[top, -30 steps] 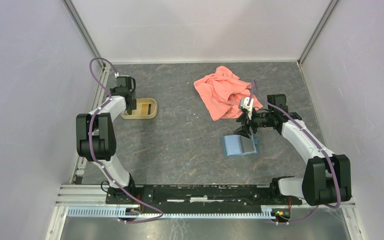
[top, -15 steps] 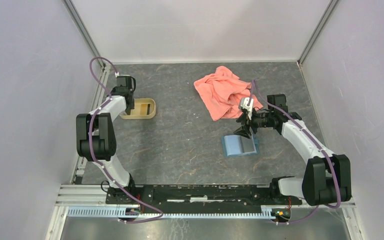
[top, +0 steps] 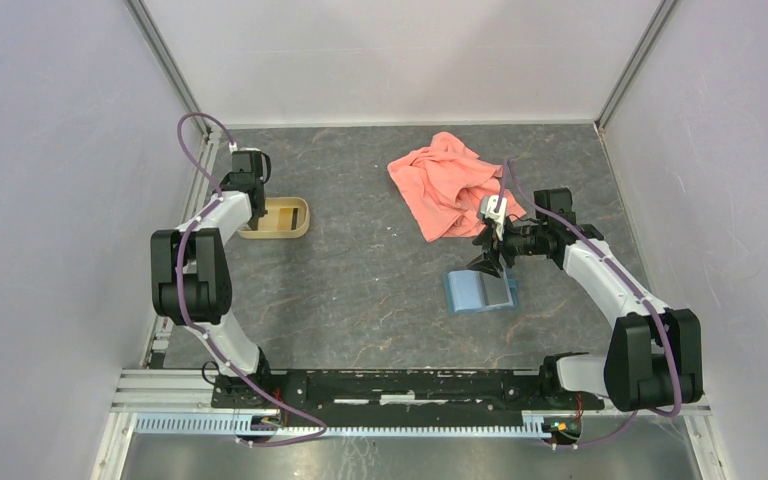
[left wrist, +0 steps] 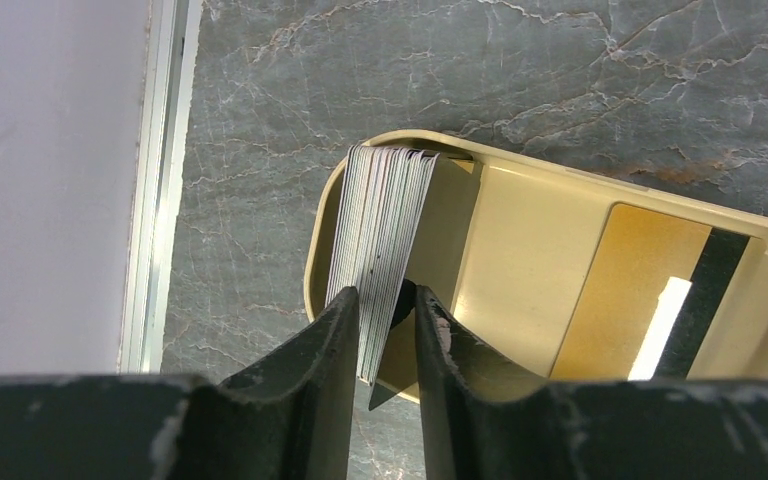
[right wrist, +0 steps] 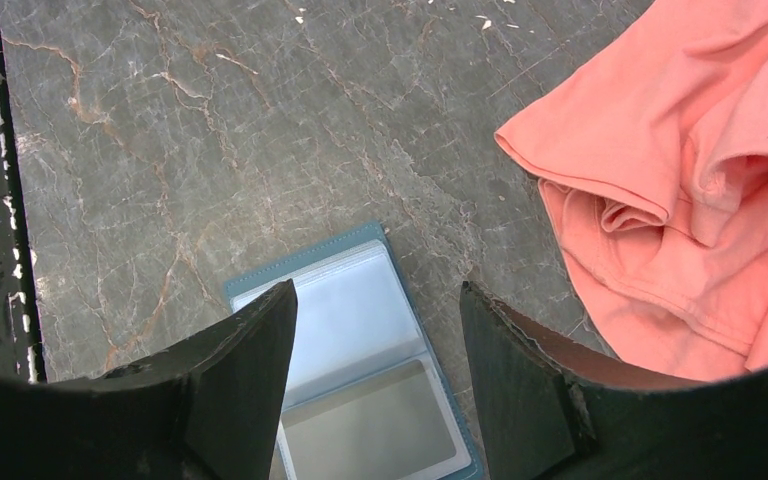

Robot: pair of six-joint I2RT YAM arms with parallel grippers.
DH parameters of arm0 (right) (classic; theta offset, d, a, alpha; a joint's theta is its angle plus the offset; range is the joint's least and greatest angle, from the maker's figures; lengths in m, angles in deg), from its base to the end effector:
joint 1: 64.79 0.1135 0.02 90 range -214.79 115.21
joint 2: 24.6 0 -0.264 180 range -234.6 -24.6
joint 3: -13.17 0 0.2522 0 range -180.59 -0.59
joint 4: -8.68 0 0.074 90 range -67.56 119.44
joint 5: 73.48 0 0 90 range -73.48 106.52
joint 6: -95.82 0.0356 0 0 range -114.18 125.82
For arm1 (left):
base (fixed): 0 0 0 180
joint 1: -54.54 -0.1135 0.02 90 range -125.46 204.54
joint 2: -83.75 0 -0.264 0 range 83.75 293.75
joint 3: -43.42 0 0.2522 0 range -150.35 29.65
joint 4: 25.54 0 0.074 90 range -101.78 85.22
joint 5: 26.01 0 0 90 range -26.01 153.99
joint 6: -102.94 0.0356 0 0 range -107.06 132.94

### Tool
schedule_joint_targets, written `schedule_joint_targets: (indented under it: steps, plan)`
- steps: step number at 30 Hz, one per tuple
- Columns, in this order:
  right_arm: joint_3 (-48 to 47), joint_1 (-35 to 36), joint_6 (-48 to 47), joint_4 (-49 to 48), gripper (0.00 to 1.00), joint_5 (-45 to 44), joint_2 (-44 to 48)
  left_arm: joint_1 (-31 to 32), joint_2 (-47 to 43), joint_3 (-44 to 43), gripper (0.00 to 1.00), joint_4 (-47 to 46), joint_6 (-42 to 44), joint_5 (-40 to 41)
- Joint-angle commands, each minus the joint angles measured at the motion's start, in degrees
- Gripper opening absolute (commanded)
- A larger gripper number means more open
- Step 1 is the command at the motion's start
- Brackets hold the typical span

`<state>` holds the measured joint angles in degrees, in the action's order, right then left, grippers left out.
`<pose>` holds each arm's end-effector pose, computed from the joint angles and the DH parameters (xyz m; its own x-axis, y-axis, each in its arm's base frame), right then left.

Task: Put the credit cards into the card holder
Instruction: Pick up the credit card from the storage box.

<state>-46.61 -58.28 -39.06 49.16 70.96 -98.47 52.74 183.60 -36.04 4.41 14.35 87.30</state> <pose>0.2413 0.0567 0.2285 -0.1965 -0.4354 -0.8785 -0.9500 0.3064 0.0606 0.3690 0.0257 0.2036 -0.7762 -0.0018 -0.6305 -0.2623 0.9103 0.3202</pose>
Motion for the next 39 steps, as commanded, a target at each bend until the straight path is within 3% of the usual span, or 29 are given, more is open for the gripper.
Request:
schedule_joint_targets:
  steps: [1, 10, 26, 32, 39]
  plan:
    - [-2.0, 0.1, -0.9, 0.3, 0.67, 0.8, -0.1, -0.3, -2.1, -1.9, 0.32, -0.7, 1.1, -0.2]
    - [-2.1, 0.2, -1.2, 0.5, 0.67, 0.8, -0.3, -0.3, -2.4, -2.2, 0.14, -0.1, 0.6, -2.1]
    - [-2.2, 0.1, -1.5, 0.9, 0.67, 0.6, -0.2, -0.3, -4.2, -2.0, 0.02, 0.4, 0.1, -6.6]
    - [-2.2, 0.1, -1.6, 1.0, 0.67, 0.5, -0.2, -0.3, -6.0, -2.3, 0.02, 1.5, -1.2, -14.6]
    - [-2.3, 0.1, -1.8, 0.9, 0.67, -0.2, -0.1, -0.3, -10.8, -2.1, 0.02, 2.4, -5.5, -30.4]
